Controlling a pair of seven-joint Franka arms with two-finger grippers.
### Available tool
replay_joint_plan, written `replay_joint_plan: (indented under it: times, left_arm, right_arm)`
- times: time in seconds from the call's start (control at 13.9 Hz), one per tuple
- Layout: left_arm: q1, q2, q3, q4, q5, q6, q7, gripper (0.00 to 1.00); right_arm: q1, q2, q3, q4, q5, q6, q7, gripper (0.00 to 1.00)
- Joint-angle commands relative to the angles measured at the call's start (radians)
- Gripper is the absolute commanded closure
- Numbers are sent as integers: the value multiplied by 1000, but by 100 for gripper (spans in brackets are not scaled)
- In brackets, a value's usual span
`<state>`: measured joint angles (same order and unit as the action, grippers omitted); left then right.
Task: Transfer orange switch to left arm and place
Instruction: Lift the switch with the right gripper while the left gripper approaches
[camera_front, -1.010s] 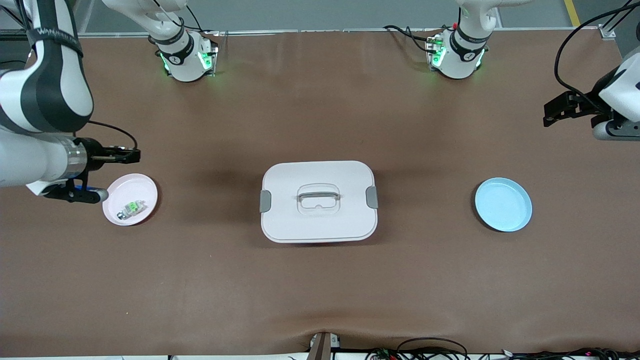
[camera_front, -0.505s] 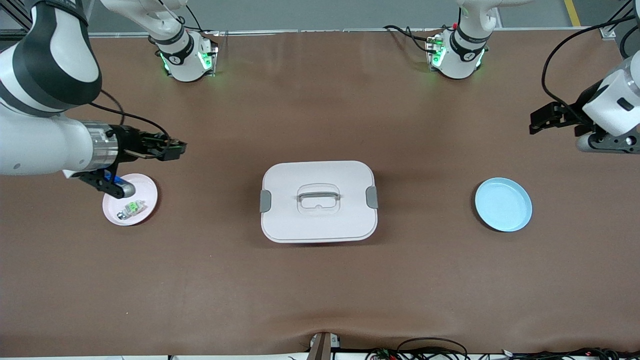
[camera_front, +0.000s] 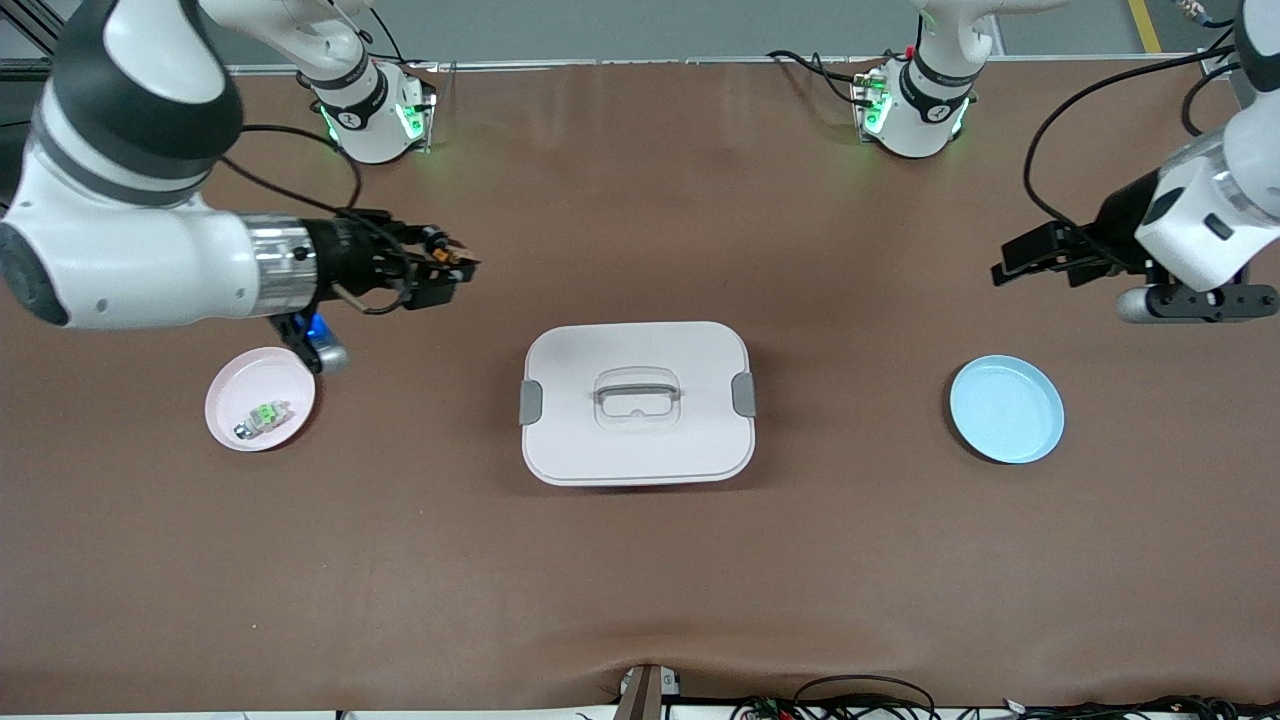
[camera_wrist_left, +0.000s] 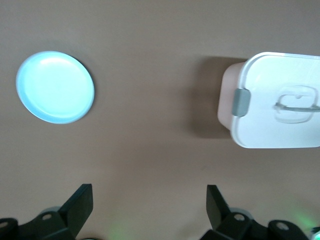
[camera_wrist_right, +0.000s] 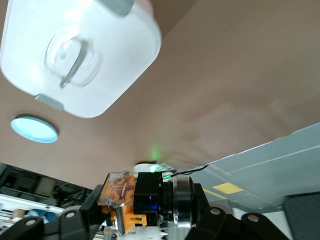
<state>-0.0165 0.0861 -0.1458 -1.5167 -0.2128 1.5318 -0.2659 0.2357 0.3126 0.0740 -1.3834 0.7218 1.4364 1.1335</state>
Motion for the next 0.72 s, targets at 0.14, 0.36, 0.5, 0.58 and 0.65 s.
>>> replay_joint_plan:
  times: [0.14, 0.36, 0.5, 0.58, 0.65]
  left_arm:
    - [-138, 56, -9, 71, -14, 33, -213, 0]
    - [-200, 73, -8, 86, -94, 80, -292, 0]
    - [-233, 72, -9, 86, -134, 132, -335, 0]
    - [-256, 72, -9, 82, -158, 184, -341, 0]
    - [-279, 72, -12, 75, -178, 218, -348, 0]
  right_arm:
    - [137, 13, -8, 27, 112, 191, 259, 67]
    - [213, 17, -10, 27, 152, 324, 369, 67]
    - [258, 23, -10, 26, 153, 406, 426, 67]
    - [279, 25, -10, 26, 153, 444, 446, 67]
    - [302, 26, -13, 23, 151, 481, 462, 67]
